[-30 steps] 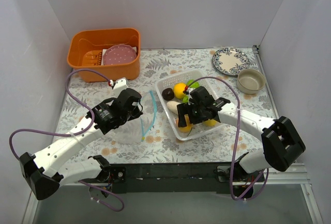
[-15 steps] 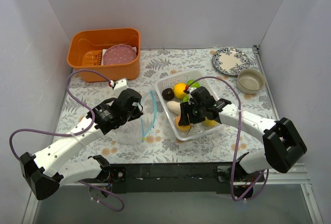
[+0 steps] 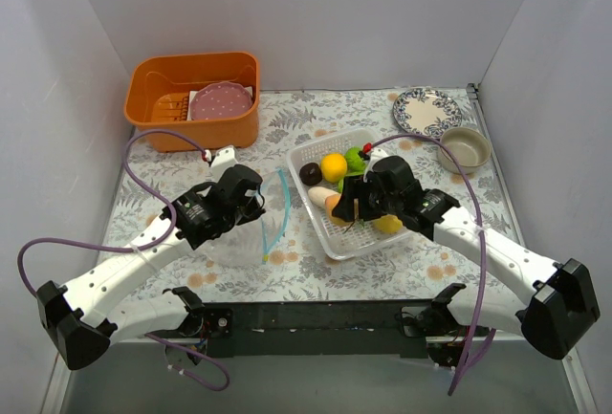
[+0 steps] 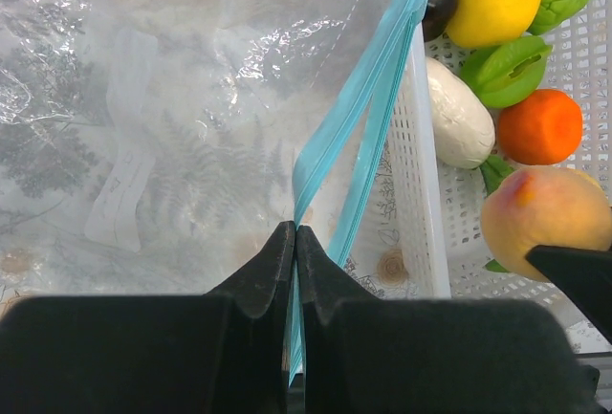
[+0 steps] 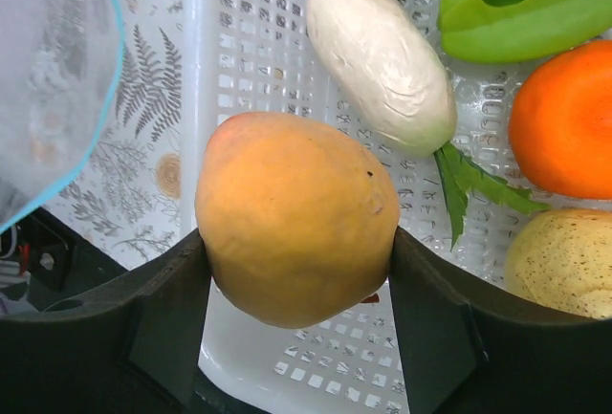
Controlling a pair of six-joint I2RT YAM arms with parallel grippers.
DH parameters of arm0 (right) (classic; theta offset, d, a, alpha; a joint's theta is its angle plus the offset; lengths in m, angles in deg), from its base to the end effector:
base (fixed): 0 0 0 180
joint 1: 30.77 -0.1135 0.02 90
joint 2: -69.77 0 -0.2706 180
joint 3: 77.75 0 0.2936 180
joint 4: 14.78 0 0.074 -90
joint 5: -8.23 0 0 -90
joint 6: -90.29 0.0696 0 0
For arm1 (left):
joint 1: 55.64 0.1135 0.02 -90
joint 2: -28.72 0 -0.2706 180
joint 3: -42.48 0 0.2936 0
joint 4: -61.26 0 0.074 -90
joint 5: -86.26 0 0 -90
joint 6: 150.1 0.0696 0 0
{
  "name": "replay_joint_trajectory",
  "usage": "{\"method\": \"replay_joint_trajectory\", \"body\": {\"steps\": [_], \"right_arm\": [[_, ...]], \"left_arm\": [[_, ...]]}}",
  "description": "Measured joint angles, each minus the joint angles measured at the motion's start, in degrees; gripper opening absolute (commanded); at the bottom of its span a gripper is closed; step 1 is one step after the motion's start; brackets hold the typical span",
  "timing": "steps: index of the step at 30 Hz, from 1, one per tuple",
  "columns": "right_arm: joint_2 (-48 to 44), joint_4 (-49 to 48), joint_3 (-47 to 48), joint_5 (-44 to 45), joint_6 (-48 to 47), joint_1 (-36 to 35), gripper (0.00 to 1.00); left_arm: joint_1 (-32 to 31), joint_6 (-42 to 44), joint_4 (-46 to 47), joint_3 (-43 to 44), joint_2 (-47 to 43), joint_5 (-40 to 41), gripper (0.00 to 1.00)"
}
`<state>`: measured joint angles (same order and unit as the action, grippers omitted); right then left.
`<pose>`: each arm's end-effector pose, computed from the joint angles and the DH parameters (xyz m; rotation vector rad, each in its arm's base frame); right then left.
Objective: Place the food in the zip-top bag and seal the zipper
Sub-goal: Pick up the fake fruit from the bin, then place the fake fruit in the zipper food storage bag.
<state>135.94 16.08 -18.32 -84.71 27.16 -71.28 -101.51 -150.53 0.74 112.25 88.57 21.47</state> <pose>0.2379 0.2079 0.2390 -0.3044 2.2985 0.6823 0.2025 -0.1661 0.2922 -1.0982 2.1686 -0.6036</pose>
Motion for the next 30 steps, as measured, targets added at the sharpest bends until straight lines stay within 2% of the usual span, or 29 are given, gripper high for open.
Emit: {"method": "replay_joint_trajectory", "body": {"steps": [8,17,30], "right_arm": [[-1.09,-5.70,0.46,-5.51,3.02,-0.85,0.25],[5.97,-13.70,5.07,-11.91,6.05,-5.11,0.25],[16.61,-19.37,7.82,-13.77,9.01,-7.23,0.26]], "left_arm": [[0.00,0.11,1.57,-0.42,0.00,-1.77,0.00],[0.00,0.22,3.63,-0.42,0.00,-3.52,0.01],[0.00,-0.13,5.31,-0.42,-0.52,-6.45,0.01]]}}
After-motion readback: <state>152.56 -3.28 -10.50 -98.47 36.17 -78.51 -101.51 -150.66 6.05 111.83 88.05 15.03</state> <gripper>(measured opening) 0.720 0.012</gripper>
